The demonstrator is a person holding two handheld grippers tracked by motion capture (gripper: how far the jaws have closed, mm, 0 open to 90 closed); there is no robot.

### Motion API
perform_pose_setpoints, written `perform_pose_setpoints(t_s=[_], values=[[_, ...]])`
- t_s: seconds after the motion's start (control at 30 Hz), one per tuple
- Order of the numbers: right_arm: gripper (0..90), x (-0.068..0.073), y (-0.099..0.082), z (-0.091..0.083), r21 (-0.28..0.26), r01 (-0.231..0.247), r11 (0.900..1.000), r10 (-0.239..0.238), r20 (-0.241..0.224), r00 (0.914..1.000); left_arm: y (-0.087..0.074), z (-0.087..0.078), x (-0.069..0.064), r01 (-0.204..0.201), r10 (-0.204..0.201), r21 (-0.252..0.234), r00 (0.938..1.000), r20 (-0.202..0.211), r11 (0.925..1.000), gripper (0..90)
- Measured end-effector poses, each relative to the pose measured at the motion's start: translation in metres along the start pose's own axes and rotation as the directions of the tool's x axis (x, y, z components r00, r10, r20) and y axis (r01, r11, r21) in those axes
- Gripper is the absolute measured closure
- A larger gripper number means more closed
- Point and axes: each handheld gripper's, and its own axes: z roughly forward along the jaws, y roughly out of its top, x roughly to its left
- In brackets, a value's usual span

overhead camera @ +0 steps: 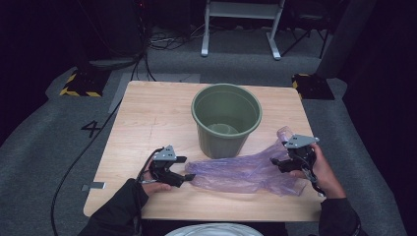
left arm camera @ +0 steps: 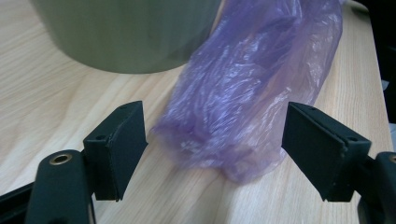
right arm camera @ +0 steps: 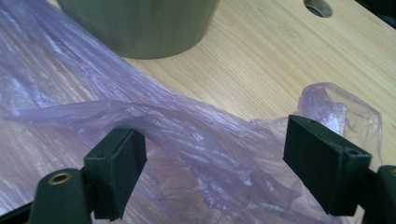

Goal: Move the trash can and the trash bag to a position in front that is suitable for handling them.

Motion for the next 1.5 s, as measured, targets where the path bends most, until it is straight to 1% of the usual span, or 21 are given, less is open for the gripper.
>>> perform_pose_setpoints(t_s=[0.07, 0.1, 0.17, 0.2, 0.23, 0.27, 0.3, 0.4, 0.47, 0.57, 0.7, 0.77, 0.83, 0.93, 1.0, 1.13, 1.2, 1.33, 1.37, 1.43, 1.5], values=[[23.3, 0.004, -0.003, 0.002, -0.008, -0.013, 0.9999, 0.012, -0.008, 0.9999, 0.001, 0.008, -0.003, -0.017, 0.017, 0.031, 0.9998, -0.011, 0.9994, 24.2], [23.3, 0.006, -0.005, 0.002, -0.008, -0.017, 0.9998, 0.016, -0.014, 0.9998, 0.001, 0.013, -0.005, -0.025, 0.027, 0.054, 0.9993, -0.028, 0.9982, 28.2], [25.3, 0.009, -0.009, 0.004, -0.009, -0.033, 0.9994, 0.033, -0.021, 0.9992, 0.001, 0.016, -0.007, -0.039, 0.040, 0.064, 0.9989, -0.026, 0.9972, 36.8], [25.9, 0.011, -0.012, 0.005, -0.004, -0.035, 0.9994, 0.035, -0.023, 0.9991, 0.001, 0.017, -0.008, -0.049, 0.053, 0.078, 0.9977, -0.043, 0.9958, 44.2], [25.9, 0.012, -0.014, 0.006, 0.000, -0.037, 0.9993, 0.037, -0.027, 0.9989, 0.001, 0.017, -0.008, -0.053, 0.058, 0.087, 0.9971, -0.050, 0.9948, 48.0], [26.2, 0.013, -0.017, 0.007, 0.001, -0.045, 0.9990, 0.045, -0.034, 0.9984, 0.001, 0.018, -0.007, -0.047, 0.052, 0.086, 0.9974, -0.050, 0.9952, 49.5], [26.1, 0.015, -0.023, 0.008, 0.004, -0.052, 0.9987, 0.052, -0.053, 0.9972, 0.001, 0.017, -0.007, -0.048, 0.054, 0.092, 0.9965, -0.064, 0.9946, 58.7], [24.9, 0.019, -0.029, 0.008, 0.003, -0.055, 0.9985, 0.055, -0.065, 0.9964, -0.001, 0.017, -0.006, -0.041, 0.051, 0.103, 0.9946, -0.090, 0.9938, 61.8], [23.2, 0.023, -0.033, 0.008, -0.008, -0.055, 0.9984, 0.054, -0.099, 0.9936, -0.002, 0.018, -0.006, -0.034, 0.045, 0.109, 0.9940, -0.100, 0.9935, 63.5], [21.9, 0.035, -0.036, 0.009, -0.013, -0.030, 0.9995, 0.028, -0.134, 0.9906, -0.004, 0.020, -0.008, -0.037, 0.051, 0.119, 0.9915, -0.119, 0.9922, 65.8], [21.8, 0.050, -0.037, 0.013, -0.013, 0.009, 0.9999, -0.011, -0.161, 0.9868, -0.004, 0.021, -0.010, -0.034, 0.051, 0.124, 0.9891, -0.138, 0.9917, 66.7], [21.8, 0.057, -0.037, 0.017, -0.015, 0.025, 0.9996, -0.027, -0.194, 0.9807, -0.004, 0.021, -0.010, -0.031, 0.048, 0.121, 0.9891, -0.139, 0.9921, 66.7], [22.3, 0.063, -0.038, 0.023, -0.006, 0.036, 0.9993, -0.036, -0.210, 0.9770, -0.004, 0.020, -0.009, -0.029, 0.047, 0.122, 0.9884, -0.145, 0.9921, 66.7], [23.8, 0.065, -0.040, 0.029, 0.000, 0.039, 0.9993, -0.038, -0.217, 0.9755, -0.005, 0.019, -0.007, -0.022, 0.040, 0.119, 0.9872, -0.154, 0.9926, 65.9], [23.7, 0.065, -0.040, 0.031, -0.011, 0.033, 0.9994, -0.035, -0.239, 0.9703, -0.005, 0.019, -0.005, -0.009, 0.026, 0.110, 0.9873, -0.157, 0.9939, 64.8], [25.9, 0.064, -0.040, 0.034, -0.020, 0.022, 0.9995, -0.027, -0.255, 0.9665, -0.006, 0.018, -0.001, 0.003, 0.015, 0.101, 0.9847, -0.174, 0.9949, 60.2], [37.2, 0.063, -0.038, 0.033, -0.026, 0.027, 0.9993, -0.033, -0.253, 0.9668, -0.006, 0.017, 0.001, 0.010, 0.005, 0.091, 0.9858, -0.168, 0.9958, 57.0], [59.0, 0.056, -0.036, 0.035, -0.028, 0.027, 0.9992, -0.032, -0.225, 0.9739, -0.005, 0.015, 0.004, 0.020, -0.008, 0.070, 0.9850, -0.172, 0.9973, 44.8], [64.1, 0.054, -0.036, 0.036, -0.026, 0.021, 0.9994, -0.026, -0.219, 0.9754, -0.005, 0.014, 0.004, 0.017, -0.007, 0.061, 0.9874, -0.158, 0.9980, 43.7], [70.7, 0.049, -0.034, 0.038, -0.019, 0.012, 0.9997, -0.016, -0.190, 0.9816, -0.005, 0.013, 0.005, 0.014, -0.006, 0.051, 0.9893, -0.146, 0.9986, 40.4], [75.9, 0.043, -0.033, 0.040, -0.016, 0.011, 0.9998, -0.014, -0.172, 0.9851, -0.004, 0.012, 0.005, 0.014, -0.007, 0.054, 0.9913, -0.131, 0.9984, 38.4]])
